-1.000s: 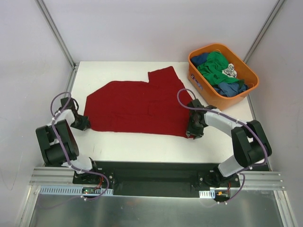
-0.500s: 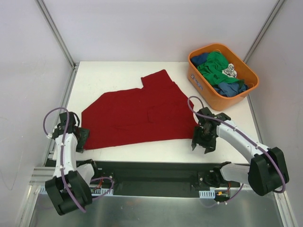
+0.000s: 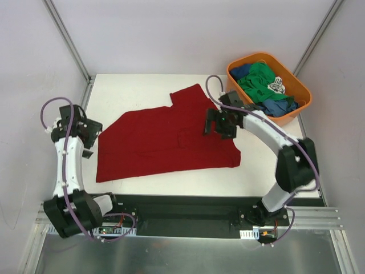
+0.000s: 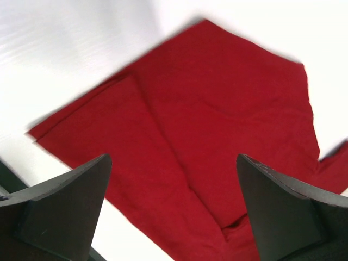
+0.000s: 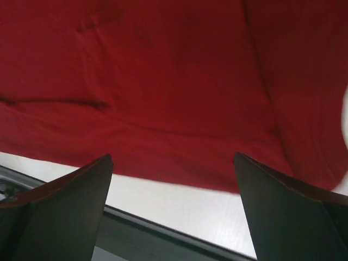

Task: Fold and stack the t-shirts
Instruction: Fold the flattened tshirt in 1/3 of the way, then grap the side of the flattened tshirt furthest away from the robot with both arms

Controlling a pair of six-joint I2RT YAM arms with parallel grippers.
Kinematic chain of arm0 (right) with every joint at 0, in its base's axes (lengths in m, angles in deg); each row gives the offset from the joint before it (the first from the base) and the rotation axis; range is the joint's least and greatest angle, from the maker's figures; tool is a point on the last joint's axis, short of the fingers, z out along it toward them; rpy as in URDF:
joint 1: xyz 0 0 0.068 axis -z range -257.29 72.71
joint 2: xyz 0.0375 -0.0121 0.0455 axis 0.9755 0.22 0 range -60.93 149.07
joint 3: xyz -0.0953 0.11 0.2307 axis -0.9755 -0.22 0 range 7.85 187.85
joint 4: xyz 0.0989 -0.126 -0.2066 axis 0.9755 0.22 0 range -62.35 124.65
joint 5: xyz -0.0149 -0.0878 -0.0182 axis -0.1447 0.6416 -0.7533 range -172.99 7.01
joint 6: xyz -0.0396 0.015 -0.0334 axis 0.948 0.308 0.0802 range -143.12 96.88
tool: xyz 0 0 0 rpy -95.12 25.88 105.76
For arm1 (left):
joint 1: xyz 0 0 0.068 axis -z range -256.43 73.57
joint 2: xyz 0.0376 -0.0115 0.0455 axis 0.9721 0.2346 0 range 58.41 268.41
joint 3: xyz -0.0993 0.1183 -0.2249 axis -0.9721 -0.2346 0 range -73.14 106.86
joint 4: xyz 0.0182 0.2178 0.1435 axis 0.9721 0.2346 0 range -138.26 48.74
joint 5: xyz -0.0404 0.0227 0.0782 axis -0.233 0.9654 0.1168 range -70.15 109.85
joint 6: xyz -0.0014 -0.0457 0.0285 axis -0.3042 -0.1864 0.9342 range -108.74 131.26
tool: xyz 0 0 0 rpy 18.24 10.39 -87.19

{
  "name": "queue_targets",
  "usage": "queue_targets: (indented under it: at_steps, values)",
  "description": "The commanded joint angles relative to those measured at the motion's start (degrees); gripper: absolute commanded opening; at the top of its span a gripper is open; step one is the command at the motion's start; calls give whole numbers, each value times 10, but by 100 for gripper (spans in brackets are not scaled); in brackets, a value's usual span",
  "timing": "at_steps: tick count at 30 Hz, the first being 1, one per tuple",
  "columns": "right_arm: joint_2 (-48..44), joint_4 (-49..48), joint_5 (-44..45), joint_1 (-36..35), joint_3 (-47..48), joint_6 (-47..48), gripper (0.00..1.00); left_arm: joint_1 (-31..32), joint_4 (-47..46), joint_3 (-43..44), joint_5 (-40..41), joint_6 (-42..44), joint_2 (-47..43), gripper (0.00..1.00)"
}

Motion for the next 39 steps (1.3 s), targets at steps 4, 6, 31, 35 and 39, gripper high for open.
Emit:
queue_targets:
  at_steps: [4, 6, 31, 35, 39]
  values:
    - [144, -87, -86, -8, 66, -12, 97, 70, -57, 141, -47, 47, 166, 99]
    - [139, -93, -71, -9, 41, -12, 97, 80, -58, 180, -73, 70, 232, 99]
    - [-100, 3, -5, -7, -122, 40, 97, 194, -53, 489, -298, 605, 558, 95]
    - [-130, 7, 16, -7, -128, 47, 97, 207, -51, 494, -325, 616, 589, 78]
    - [-139, 20, 35, -6, -129, 50, 97, 211, -40, 497, -333, 610, 619, 68]
